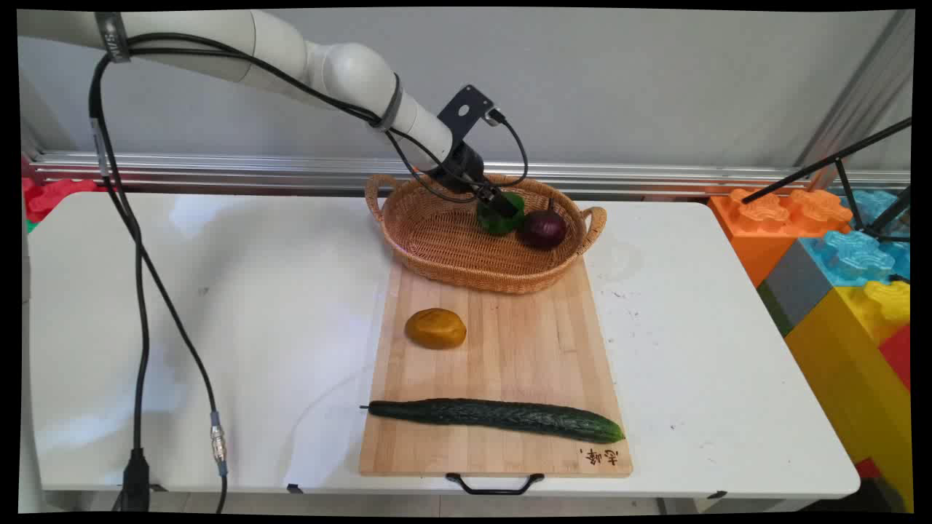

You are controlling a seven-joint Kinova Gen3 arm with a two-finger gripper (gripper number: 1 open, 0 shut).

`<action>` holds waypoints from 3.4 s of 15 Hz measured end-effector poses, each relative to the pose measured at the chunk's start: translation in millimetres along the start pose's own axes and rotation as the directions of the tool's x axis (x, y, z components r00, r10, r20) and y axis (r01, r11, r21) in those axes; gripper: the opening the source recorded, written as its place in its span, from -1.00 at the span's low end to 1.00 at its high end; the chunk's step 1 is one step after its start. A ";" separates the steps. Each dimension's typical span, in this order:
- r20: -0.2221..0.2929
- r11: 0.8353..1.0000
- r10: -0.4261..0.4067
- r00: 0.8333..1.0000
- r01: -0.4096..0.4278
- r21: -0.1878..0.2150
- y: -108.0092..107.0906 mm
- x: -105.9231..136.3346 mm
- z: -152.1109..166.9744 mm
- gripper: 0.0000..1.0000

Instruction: Pick up the potato from the cutting board, then place the picked object in the vegetable basket

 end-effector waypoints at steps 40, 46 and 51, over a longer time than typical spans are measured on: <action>-0.081 0.812 0.433 0.898 -0.428 -0.396 58.3 -160.4 -91.4 1.00; -0.085 0.809 0.449 0.889 -0.446 -0.383 66.3 -163.7 -77.9 -1.00; -0.094 0.810 0.447 0.889 -0.447 -0.380 68.9 -155.9 -89.1 -1.00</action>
